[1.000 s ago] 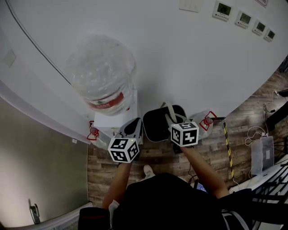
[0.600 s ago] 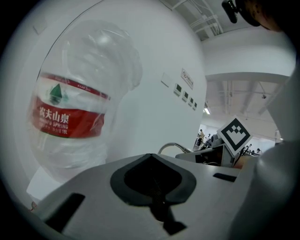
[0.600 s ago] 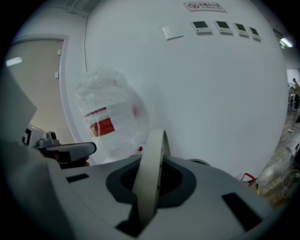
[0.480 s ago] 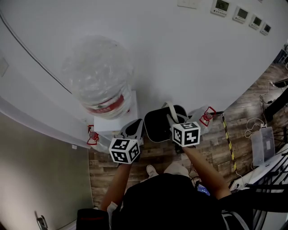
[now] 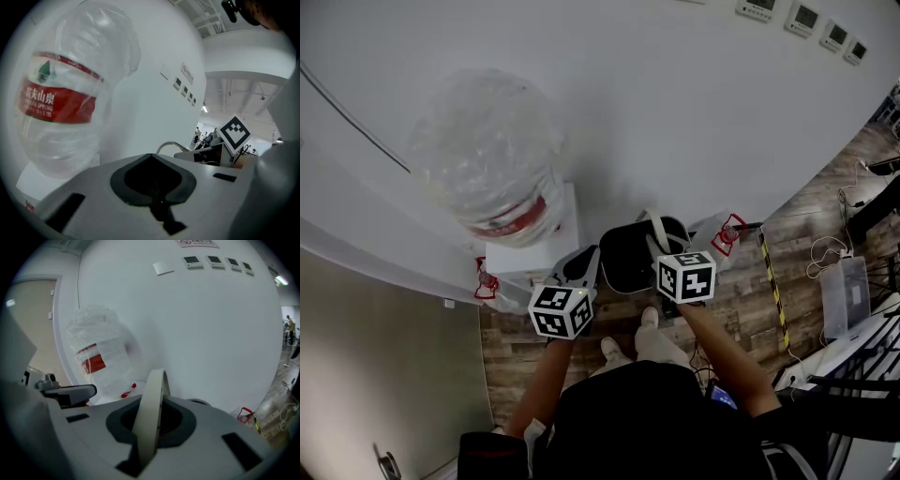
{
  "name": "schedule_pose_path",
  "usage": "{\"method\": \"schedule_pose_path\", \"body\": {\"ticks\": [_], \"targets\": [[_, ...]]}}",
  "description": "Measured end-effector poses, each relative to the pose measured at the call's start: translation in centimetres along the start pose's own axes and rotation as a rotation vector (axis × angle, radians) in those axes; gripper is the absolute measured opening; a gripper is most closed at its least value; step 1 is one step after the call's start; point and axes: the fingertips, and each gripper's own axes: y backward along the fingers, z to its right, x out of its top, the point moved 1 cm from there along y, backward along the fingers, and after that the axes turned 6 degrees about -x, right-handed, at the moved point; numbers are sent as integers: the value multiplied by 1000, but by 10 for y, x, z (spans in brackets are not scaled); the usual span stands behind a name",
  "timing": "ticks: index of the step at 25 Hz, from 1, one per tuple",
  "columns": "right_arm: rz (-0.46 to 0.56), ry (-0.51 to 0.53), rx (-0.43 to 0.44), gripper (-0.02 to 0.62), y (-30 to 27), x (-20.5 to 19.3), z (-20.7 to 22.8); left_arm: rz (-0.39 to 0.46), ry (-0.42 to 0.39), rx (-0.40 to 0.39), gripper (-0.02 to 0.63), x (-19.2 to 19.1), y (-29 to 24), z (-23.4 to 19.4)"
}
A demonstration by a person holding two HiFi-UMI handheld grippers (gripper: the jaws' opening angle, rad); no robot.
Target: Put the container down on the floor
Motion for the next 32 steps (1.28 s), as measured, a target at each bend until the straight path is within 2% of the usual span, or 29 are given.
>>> {"method": "schedule_pose_path", "body": {"ticks": [14, 20, 28, 32], "targets": [[-70, 14, 3, 34, -38, -18, 23, -68, 57, 22, 17, -46, -43, -20], [-126, 4, 2, 34, -60, -51, 27, -108, 44, -2, 17, -79, -51, -31], [-152, 19, 9, 34, -78, -73, 34, -141, 25, -3, 17, -104, -62, -36], [-163, 7, 8, 34, -89, -82, 38, -166, 27, -31, 17, -121, -67, -37]]}}
